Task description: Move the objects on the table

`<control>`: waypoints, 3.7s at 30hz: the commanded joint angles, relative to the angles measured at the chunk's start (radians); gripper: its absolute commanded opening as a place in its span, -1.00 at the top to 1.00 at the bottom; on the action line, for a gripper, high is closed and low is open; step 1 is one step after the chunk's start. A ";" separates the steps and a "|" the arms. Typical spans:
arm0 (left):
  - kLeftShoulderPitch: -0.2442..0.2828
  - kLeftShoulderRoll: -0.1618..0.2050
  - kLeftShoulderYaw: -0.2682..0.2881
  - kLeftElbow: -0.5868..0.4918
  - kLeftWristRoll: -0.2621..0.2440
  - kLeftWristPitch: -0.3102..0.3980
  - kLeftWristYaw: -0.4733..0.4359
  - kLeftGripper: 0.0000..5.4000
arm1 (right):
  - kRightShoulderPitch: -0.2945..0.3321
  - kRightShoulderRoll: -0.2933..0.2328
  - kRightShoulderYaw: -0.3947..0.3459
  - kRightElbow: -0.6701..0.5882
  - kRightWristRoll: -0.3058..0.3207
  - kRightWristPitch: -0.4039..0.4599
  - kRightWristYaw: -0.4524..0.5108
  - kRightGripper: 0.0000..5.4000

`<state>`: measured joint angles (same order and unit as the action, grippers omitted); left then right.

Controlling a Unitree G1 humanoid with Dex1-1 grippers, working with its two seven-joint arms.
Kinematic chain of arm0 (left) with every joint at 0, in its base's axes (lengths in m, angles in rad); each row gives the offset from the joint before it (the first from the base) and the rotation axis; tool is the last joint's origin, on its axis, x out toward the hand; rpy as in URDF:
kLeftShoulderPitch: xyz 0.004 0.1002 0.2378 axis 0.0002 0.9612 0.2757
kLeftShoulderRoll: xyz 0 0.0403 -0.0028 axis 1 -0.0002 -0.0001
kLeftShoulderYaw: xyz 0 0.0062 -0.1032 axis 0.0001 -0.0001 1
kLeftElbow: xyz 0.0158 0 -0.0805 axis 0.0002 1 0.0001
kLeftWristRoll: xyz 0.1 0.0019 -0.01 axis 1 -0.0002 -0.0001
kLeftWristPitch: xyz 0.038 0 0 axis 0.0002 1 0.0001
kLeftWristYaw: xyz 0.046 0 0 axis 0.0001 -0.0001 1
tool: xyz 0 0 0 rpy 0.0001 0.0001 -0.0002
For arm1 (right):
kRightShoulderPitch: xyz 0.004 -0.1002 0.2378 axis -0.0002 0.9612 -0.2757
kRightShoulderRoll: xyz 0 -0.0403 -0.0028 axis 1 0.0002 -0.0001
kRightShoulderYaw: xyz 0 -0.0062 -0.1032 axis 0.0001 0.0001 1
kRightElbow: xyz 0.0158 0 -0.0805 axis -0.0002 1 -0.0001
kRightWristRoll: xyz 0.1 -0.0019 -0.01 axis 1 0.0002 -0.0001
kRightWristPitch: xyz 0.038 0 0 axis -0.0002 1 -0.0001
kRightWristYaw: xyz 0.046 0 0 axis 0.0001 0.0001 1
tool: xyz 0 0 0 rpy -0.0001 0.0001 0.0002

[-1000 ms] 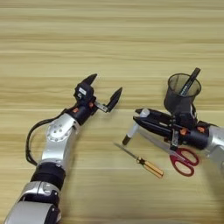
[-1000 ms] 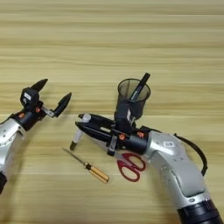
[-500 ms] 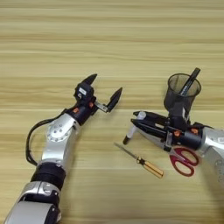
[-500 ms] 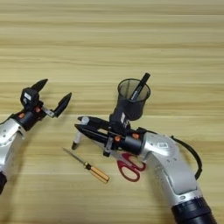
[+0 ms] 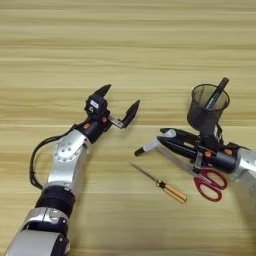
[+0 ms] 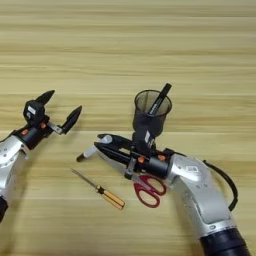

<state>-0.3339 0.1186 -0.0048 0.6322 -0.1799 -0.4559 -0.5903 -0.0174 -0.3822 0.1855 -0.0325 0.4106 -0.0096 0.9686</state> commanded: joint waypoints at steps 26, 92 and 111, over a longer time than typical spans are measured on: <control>-0.025 0.001 0.003 0.020 0.009 -0.012 0.004 -1.00 | 0.093 -0.126 0.016 0.123 -0.168 -0.083 0.030 0.73; -0.050 0.002 0.007 0.070 0.015 -0.031 0.008 -1.00 | -0.022 -0.198 -0.362 0.117 0.009 0.033 -0.052 -0.99; -0.049 -0.002 0.004 0.078 0.017 -0.038 0.007 -1.00 | -0.143 -0.128 -0.282 0.268 -0.095 0.069 -0.166 -0.99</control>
<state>-0.3731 0.1184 -0.0023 0.7053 -0.1748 -0.4859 -0.5881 -0.1314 -0.5151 -0.1071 0.2191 0.3359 0.0461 0.8133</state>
